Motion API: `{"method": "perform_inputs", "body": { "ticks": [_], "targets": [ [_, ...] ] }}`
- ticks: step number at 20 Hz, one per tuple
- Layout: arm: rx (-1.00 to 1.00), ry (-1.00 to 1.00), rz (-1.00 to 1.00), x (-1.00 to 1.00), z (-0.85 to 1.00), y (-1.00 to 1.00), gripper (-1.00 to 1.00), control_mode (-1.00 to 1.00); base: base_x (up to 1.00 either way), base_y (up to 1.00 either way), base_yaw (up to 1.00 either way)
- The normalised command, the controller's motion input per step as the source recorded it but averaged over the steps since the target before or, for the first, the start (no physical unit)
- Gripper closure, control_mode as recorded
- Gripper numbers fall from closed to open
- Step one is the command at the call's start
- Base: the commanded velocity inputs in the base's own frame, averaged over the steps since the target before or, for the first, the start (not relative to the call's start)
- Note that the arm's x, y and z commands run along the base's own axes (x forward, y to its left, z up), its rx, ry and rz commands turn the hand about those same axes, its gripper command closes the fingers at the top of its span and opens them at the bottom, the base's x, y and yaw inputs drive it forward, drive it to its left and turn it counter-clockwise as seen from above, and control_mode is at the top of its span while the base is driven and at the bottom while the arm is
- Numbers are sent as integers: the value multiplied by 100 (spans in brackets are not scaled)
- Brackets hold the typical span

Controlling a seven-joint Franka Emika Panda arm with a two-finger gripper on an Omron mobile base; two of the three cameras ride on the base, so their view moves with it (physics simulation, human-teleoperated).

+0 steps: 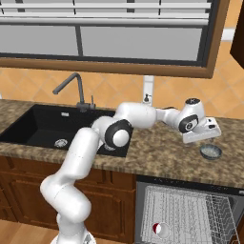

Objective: Pick up the cup and bowl from the counter, place them in the dishwasher, and close the dishwasher door.

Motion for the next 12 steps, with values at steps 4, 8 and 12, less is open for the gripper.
{"method": "perform_inputs", "body": {
  "ticks": [4, 8, 12],
  "targets": [
    [0, 0, 0, -24, -30, 12, -100, -100, 0, 0, 0],
    [0, 0, 0, -3, -11, 0, -100, -100, 0, 0, 0],
    [0, 0, 0, 1, -27, 0, -100, -100, 0, 0, 0]
  ]
}}
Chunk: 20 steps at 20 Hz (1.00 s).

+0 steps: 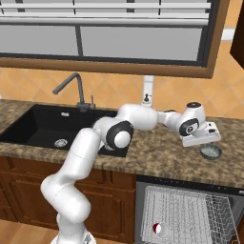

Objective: Pick up the cup and bowl from the counter, place them in the dishwasher, and close the dishwasher door.

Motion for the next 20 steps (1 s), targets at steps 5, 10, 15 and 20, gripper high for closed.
{"method": "perform_inputs", "body": {
  "ticks": [5, 10, 15, 20],
  "targets": [
    [1, 1, 3, 6, -38, -13, -100, -100, 0, 0, 0],
    [1, 3, 3, 20, -12, -24, -100, -100, 0, 0, 0],
    [0, 5, 4, 11, -10, -7, 100, -100, 0, 0, 0],
    [0, 11, 6, 9, -12, 0, 100, -100, 0, 0, 0]
  ]
}}
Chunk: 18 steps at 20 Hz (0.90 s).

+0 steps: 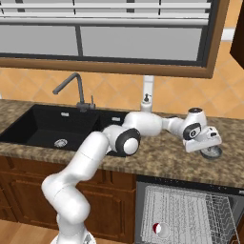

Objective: Pick up the cup and bowl from the counter, place them in the dishwasher, and close the dishwasher door.

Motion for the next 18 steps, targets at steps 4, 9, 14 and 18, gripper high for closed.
{"method": "perform_inputs", "body": {
  "ticks": [4, 9, 14, 18],
  "targets": [
    [0, 5, 3, 1, -2, 0, 100, -100, 0, 0, 0],
    [17, 2, -2, -34, 18, 0, 100, -100, 0, 0, 0],
    [31, -2, -10, -100, 56, 8, 100, -100, 0, 0, 0],
    [23, -12, -6, -100, 59, 23, 100, -100, 0, 0, 0]
  ]
}}
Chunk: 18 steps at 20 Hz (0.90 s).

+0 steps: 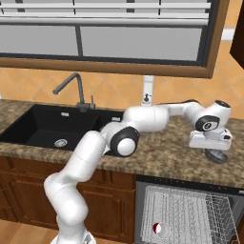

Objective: Pick up the cup and bowl from the counter, place them in the dishwasher, and close the dishwasher door.

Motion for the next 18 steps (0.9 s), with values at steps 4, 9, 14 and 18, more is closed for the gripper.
{"method": "perform_inputs", "body": {
  "ticks": [4, 9, 14, 18],
  "targets": [
    [27, -27, -1, -100, 24, 0, 100, -100, 0, 0, 0],
    [18, -27, 0, -100, 0, 1, 100, -100, 0, 0, 0],
    [4, -17, 0, -100, -14, 18, 100, -100, 0, 0, 0],
    [-2, 0, 5, -94, -50, 90, 100, -100, 0, 0, 0]
  ]
}}
